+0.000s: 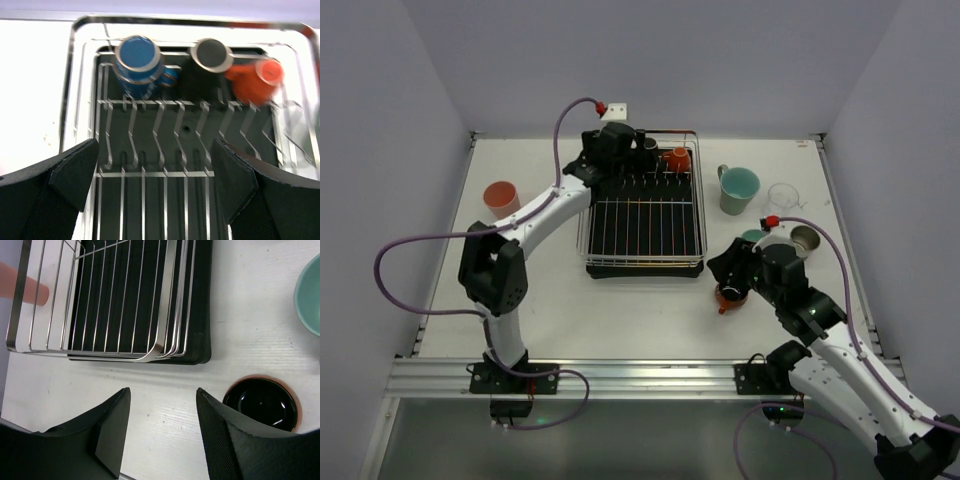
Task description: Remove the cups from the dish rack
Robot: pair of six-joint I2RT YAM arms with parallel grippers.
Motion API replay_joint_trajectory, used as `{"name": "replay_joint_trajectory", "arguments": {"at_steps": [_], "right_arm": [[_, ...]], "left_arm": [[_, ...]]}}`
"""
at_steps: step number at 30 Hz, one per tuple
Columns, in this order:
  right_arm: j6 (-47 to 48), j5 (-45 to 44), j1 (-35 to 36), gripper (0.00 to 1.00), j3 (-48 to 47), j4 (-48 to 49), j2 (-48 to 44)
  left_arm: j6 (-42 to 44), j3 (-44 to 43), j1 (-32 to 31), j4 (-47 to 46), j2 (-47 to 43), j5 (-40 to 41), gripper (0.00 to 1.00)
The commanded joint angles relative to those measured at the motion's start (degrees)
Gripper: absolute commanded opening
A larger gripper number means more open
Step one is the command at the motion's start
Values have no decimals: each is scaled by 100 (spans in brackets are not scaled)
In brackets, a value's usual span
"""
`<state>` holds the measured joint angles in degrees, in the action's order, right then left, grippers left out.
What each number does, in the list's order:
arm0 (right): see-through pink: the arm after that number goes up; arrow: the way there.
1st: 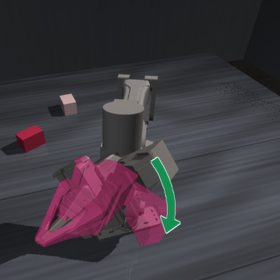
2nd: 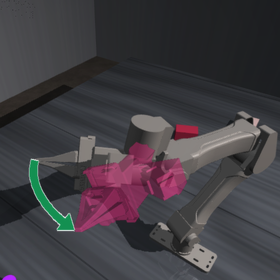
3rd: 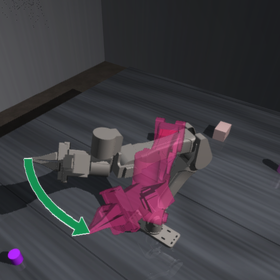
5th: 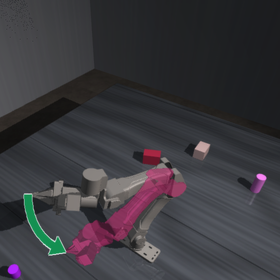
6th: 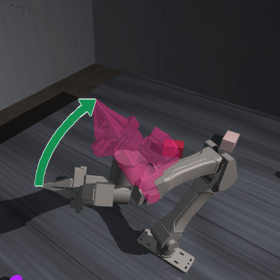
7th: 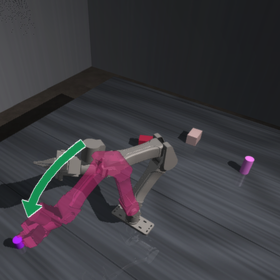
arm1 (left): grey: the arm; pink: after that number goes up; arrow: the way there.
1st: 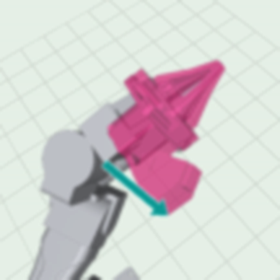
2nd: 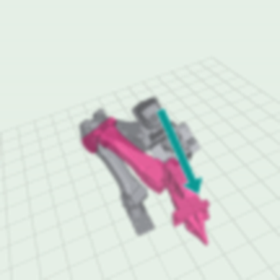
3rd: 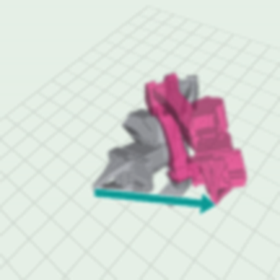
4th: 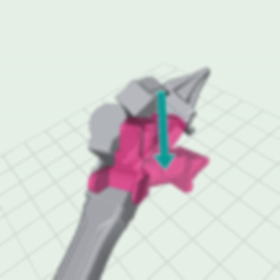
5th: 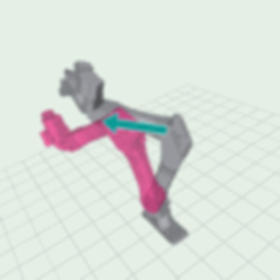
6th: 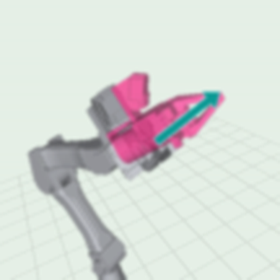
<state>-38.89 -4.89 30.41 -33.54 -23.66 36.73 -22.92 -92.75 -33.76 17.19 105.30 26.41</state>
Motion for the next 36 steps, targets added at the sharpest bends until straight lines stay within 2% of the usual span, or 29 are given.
{"name": "replay_joint_trajectory", "arguments": {"at_steps": [1, 5, 10, 19, 28, 31, 35, 36], "right_arm": [[215, 453, 17, 58, 128, 476, 36], [251, 743, 8, 58, 251, 818, 36], [400, 884, 8, 58, 216, 898, 255], [558, 893, 0, 58, 137, 933, 344], [593, 866, 8, 58, -12, 854, 370], [585, 858, 8, 58, -74, 819, 396], [576, 875, 0, 58, -144, 828, 405], [576, 884, 8, 58, -153, 837, 422]], "left_arm": [[173, -726, 299, -374, 455, 286, 100], [323, -1498, 615, -401, 1176, 101, 100], [612, -2176, 713, -462, 1950, -188, 100], [692, -2677, 836, -559, 2662, -242, 95], [771, -2740, 880, -699, 3032, -66, 92], [780, -2714, 915, -761, 3050, -110, 85], [780, -2521, 924, -988, 2805, -250, 61], [780, -2442, 924, -1059, 2725, -294, 58]]}}
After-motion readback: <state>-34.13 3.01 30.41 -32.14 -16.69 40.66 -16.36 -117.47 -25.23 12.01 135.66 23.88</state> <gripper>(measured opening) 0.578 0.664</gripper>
